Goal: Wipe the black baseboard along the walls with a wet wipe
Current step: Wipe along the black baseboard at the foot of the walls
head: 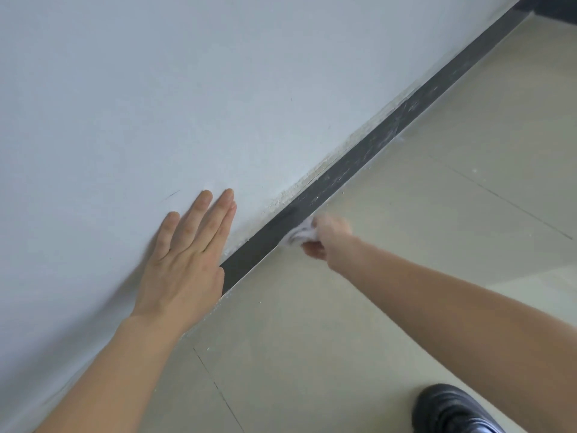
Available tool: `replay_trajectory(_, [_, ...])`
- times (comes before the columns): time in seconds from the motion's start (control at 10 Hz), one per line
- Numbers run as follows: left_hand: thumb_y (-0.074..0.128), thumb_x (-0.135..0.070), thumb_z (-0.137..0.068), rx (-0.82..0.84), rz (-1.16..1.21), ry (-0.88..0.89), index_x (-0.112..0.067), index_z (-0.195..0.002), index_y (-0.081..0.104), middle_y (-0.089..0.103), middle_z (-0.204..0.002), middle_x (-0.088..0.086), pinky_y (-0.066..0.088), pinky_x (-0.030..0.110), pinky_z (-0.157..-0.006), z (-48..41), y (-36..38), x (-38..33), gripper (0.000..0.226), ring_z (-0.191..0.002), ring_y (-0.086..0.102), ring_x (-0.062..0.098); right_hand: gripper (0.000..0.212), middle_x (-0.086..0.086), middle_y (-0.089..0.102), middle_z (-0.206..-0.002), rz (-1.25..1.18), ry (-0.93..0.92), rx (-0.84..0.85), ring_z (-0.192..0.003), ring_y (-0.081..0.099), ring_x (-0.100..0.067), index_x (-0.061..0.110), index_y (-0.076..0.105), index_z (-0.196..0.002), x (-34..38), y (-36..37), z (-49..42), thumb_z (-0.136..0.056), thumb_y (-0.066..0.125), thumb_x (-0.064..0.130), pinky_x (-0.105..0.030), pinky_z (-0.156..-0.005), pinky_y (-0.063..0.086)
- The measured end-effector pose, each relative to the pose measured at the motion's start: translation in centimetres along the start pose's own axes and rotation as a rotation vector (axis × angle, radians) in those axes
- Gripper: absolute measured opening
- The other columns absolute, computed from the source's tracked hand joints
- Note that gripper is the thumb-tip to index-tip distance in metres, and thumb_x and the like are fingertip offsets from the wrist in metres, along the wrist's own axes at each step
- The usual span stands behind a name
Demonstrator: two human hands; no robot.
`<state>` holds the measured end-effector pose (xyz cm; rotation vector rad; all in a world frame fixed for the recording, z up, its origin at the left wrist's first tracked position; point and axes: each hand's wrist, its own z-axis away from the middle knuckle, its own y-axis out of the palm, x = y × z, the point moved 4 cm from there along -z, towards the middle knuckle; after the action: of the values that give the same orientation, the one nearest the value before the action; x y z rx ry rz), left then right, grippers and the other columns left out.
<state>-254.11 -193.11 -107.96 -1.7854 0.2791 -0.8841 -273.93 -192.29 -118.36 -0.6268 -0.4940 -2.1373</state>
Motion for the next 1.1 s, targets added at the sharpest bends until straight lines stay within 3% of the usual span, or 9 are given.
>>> replay_trajectory(0.1, [0.041, -0.009, -0.071, 0.009, -0.013, -0.003, -0.011, -0.15, 0.023, 0.012, -0.159, -0.005, -0.005, 0.037, -0.117, -0.1, -0.1, 0.0, 0.081, -0.146, -0.002, 0.012, 0.012, -0.014, 0.058, -0.089, 0.114, 0.094, 0.214, -0.072, 0.058, -0.023, 0.002, 0.058, -0.09, -2.4, 3.6, 2.5, -0.092, 0.046, 0.0, -0.034, -0.077, 0.056])
replay_trajectory(0.3, [0.041, -0.011, -0.073, 0.017, -0.017, -0.004, -0.011, -0.151, 0.021, 0.011, -0.159, -0.005, -0.006, 0.038, -0.118, 0.0, 0.1, -0.1, 0.081, -0.146, -0.001, 0.013, 0.014, -0.014, 0.055, -0.073, 0.066, -0.063, 0.008, -0.054, 0.056, -0.023, 0.004, 0.051, -0.082, 3.8, 2.4, 0.8, -0.092, 0.042, 0.0, -0.028, -0.049, 0.056])
replay_trajectory(0.4, [0.042, -0.009, -0.073, -0.022, 0.0, -0.004, -0.01, -0.15, 0.021, 0.014, -0.158, -0.002, -0.006, 0.039, -0.118, -0.1, 0.1, -0.3, 0.079, -0.146, -0.002, 0.015, 0.02, -0.017, 0.056, -0.07, -0.007, -0.124, -0.081, -0.051, 0.055, -0.024, 0.002, 0.051, -0.073, 6.4, -0.3, 0.2, -0.089, 0.042, -0.003, -0.029, -0.054, 0.056])
replay_trajectory(0.5, [0.04, -0.006, -0.075, -0.108, 0.028, -0.022, -0.007, -0.149, 0.02, 0.017, -0.158, 0.002, -0.005, 0.041, -0.118, -1.1, -0.8, -0.5, 0.077, -0.147, -0.002, 0.019, 0.013, -0.012, 0.051, -0.096, -0.106, -0.215, -0.079, -0.064, 0.054, -0.016, 0.005, 0.053, -0.101, 7.1, -3.0, -0.1, -0.092, 0.044, 0.001, -0.022, -0.049, 0.055])
replay_trajectory(0.6, [0.037, -0.005, -0.076, -0.195, 0.056, -0.043, -0.007, -0.15, 0.018, 0.013, -0.158, 0.002, -0.006, 0.041, -0.118, -3.1, -2.2, -1.2, 0.077, -0.147, -0.003, 0.019, 0.019, -0.011, 0.053, -0.085, 0.022, -0.158, -0.105, -0.063, 0.053, -0.017, -0.002, 0.054, -0.109, 5.5, -4.6, 0.9, -0.093, 0.045, 0.002, -0.028, -0.059, 0.056])
replay_trajectory(0.7, [0.037, -0.007, -0.076, -0.201, 0.05, -0.042, -0.006, -0.151, 0.014, 0.008, -0.159, 0.003, -0.005, 0.04, -0.119, -4.6, -2.6, -2.3, 0.078, -0.147, 0.0, 0.02, 0.012, -0.011, 0.054, -0.073, 0.153, 0.003, 0.02, -0.061, 0.056, -0.021, 0.005, 0.052, -0.084, 2.3, -2.7, 2.0, -0.09, 0.047, -0.003, -0.034, -0.072, 0.055])
replay_trajectory(0.9, [0.033, -0.014, -0.082, -0.159, -0.093, -0.076, -0.007, -0.152, 0.006, 0.001, -0.16, 0.003, -0.001, 0.034, -0.118, -5.2, -1.6, -2.0, 0.076, -0.147, -0.003, 0.017, 0.017, -0.01, 0.058, -0.066, 0.039, 0.047, 0.224, -0.062, 0.059, -0.022, -0.001, 0.051, -0.077, -0.2, 2.0, 1.2, -0.086, 0.042, -0.012, -0.037, -0.089, 0.055])
replay_trajectory(1.0, [0.035, -0.012, -0.08, -0.13, -0.135, -0.068, -0.007, -0.152, 0.008, 0.003, -0.16, 0.003, 0.0, 0.034, -0.119, -5.2, -1.7, -2.1, 0.077, -0.147, -0.002, 0.018, 0.012, -0.009, 0.055, -0.071, 0.036, 0.037, 0.174, -0.061, 0.058, -0.021, 0.001, 0.051, -0.082, 2.0, 1.8, -0.2, -0.086, 0.046, -0.009, -0.039, -0.085, 0.057])
replay_trajectory(1.1, [0.037, -0.011, -0.078, -0.098, -0.139, -0.093, -0.008, -0.152, 0.008, 0.001, -0.16, 0.003, -0.003, 0.034, -0.119, -5.3, -1.7, -2.2, 0.08, -0.147, -0.004, 0.019, 0.015, -0.011, 0.051, -0.091, -0.017, -0.05, 0.039, -0.064, 0.052, -0.016, 0.009, 0.045, -0.098, 5.6, -0.5, -2.0, -0.089, 0.049, -0.002, -0.023, -0.058, 0.056])
